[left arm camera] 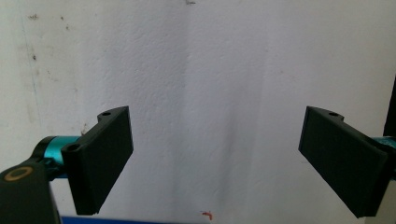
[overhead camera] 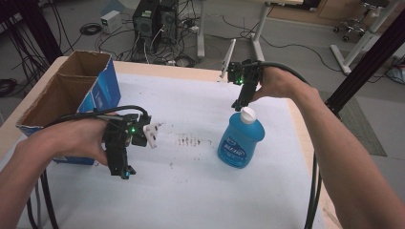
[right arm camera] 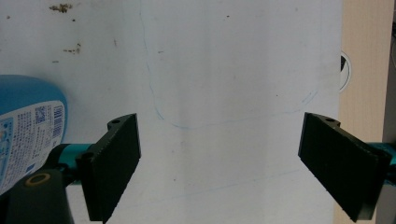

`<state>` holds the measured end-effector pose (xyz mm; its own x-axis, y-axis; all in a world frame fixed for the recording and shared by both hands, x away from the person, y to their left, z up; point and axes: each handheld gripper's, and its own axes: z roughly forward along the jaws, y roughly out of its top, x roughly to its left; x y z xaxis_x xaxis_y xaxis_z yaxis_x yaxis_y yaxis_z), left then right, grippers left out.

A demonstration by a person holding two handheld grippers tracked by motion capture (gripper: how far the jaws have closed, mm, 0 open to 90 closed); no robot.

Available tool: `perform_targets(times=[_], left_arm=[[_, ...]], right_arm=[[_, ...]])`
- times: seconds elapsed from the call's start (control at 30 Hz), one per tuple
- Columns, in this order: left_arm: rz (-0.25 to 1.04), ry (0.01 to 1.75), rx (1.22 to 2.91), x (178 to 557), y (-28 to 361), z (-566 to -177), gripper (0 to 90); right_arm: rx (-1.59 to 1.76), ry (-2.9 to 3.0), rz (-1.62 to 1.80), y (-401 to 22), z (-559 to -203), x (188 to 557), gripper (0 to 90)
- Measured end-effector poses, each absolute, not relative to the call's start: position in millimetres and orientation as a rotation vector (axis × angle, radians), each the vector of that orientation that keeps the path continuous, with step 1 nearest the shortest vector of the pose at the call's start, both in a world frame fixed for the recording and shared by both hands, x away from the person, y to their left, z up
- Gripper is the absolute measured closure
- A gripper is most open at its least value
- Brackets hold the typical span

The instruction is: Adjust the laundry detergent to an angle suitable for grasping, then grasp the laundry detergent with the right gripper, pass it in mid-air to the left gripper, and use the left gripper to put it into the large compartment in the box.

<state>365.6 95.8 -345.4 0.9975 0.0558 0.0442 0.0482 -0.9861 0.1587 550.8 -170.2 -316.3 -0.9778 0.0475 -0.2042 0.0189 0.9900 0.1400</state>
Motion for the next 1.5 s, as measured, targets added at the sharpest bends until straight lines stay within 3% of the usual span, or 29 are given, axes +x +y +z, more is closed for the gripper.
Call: perform_targets(times=[0.87, 1.2, 1.5], left_arm=[[0.076, 0.09, 2.994, 361.2, 92.9, -346.3, 10.0], [0.078, 0.106, 2.983, 358.2, 92.0, -344.3, 10.0], [0.066, 0.112, 2.983, 358.7, 89.1, -344.6, 10.0]], right_arm=[[0.1, 2.909, 0.232, -182.2, -307.4, 543.6, 12.5], [0.28, 2.88, 0.196, -235.6, -298.3, 520.1, 12.5], [0.425, 2.894, 0.203, -281.8, -291.5, 462.6, 12.4]])
